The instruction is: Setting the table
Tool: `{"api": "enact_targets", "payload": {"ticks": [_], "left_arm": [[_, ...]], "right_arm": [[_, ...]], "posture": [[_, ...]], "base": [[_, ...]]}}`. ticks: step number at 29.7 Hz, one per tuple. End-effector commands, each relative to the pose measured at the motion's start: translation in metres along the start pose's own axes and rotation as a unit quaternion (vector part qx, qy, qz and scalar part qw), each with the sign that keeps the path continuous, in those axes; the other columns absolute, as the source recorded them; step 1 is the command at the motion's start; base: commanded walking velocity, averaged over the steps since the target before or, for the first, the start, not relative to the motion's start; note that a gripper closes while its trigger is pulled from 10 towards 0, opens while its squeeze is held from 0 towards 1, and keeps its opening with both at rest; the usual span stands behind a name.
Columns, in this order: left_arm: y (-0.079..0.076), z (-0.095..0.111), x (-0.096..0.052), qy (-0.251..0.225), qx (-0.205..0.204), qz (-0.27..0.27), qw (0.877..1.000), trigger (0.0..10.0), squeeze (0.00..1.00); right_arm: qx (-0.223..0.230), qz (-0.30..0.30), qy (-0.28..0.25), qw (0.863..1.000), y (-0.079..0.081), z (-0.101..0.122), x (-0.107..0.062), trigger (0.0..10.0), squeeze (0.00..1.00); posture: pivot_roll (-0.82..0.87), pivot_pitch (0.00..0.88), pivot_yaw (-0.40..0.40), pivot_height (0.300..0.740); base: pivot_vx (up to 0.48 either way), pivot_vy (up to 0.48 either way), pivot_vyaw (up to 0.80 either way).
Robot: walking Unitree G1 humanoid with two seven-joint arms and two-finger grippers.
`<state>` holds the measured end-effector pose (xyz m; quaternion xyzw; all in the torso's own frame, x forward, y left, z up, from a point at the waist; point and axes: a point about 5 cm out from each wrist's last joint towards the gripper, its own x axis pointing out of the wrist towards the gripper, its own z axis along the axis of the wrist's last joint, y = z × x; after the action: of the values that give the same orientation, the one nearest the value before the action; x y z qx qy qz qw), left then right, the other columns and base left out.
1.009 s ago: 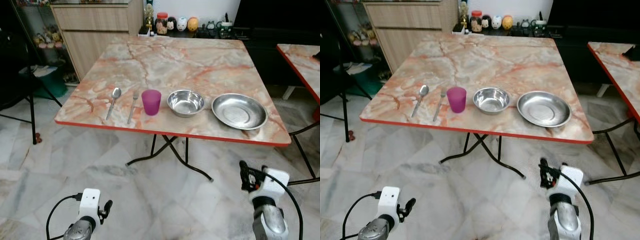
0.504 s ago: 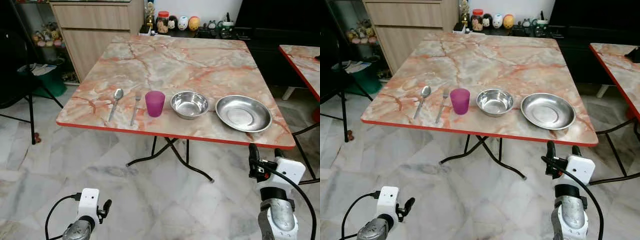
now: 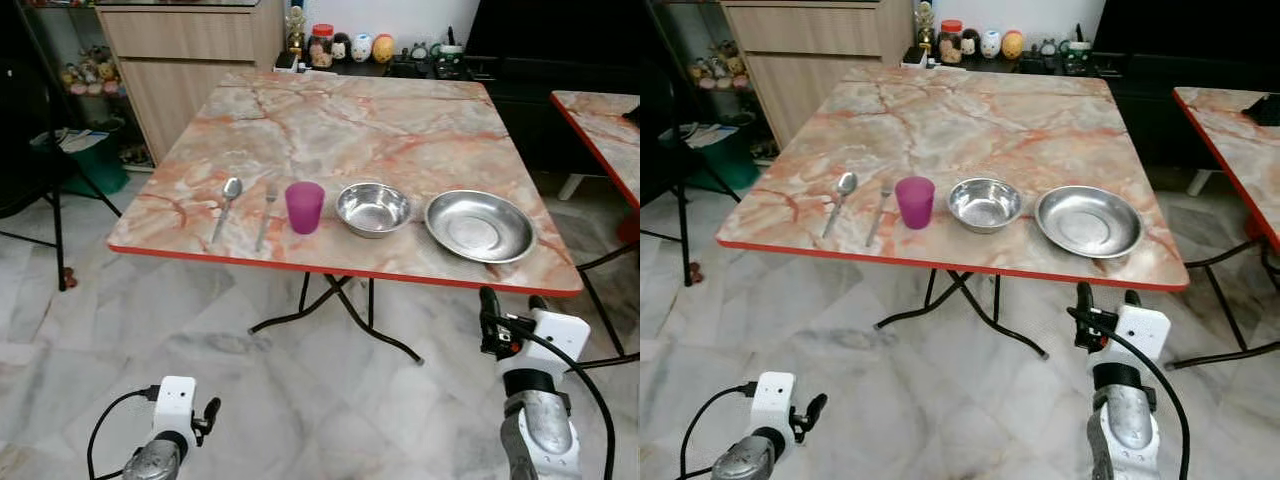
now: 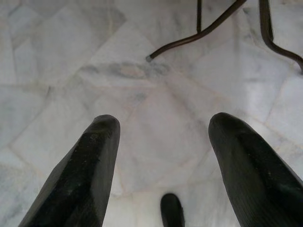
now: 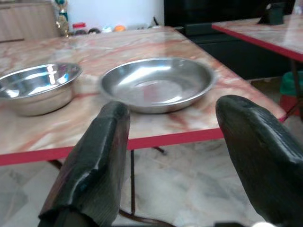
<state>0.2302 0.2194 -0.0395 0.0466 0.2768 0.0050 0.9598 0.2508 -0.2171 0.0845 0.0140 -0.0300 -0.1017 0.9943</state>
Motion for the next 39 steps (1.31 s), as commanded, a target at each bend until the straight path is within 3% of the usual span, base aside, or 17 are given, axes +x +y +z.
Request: {"api": "enact_targets", "payload": {"ticks": [1, 23, 33, 39], "left_arm": [[-0.005, -0.002, 0.0, 0.006, 0.002, -0.006, 1.0, 10.0, 0.0], [-0.002, -0.003, 0.0, 0.009, -0.005, -0.002, 1.0, 10.0, 0.0], [-0.002, -0.003, 0.0, 0.011, -0.006, -0.004, 1.0, 10.0, 0.0], [-0.002, -0.004, 0.0, 0.012, -0.008, -0.003, 1.0, 10.0, 0.0]], "right_arm": [[-0.003, -0.008, -0.001, 1.0, -0.005, 0.003, 0.0, 10.0, 0.0], [0.001, 0.003, 0.005, 1.0, -0.002, 0.005, 0.002, 10.0, 0.0], [0.002, -0.016, -0.024, 1.0, -0.009, 0.022, 0.011, 10.0, 0.0], [0.008, -0.004, -0.024, 1.0, -0.002, 0.022, 0.012, 10.0, 0.0]], "posture": [[0.0, 0.035, -0.006, 0.74], [0.0, 0.036, -0.007, 0.74], [0.0, 0.035, -0.006, 0.74], [0.0, 0.037, -0.009, 0.74]], "base": [[0.0, 0.0, 0.0], [0.0, 0.0, 0.0], [0.284, 0.0, 0.0], [0.287, 0.0, 0.0]]}}
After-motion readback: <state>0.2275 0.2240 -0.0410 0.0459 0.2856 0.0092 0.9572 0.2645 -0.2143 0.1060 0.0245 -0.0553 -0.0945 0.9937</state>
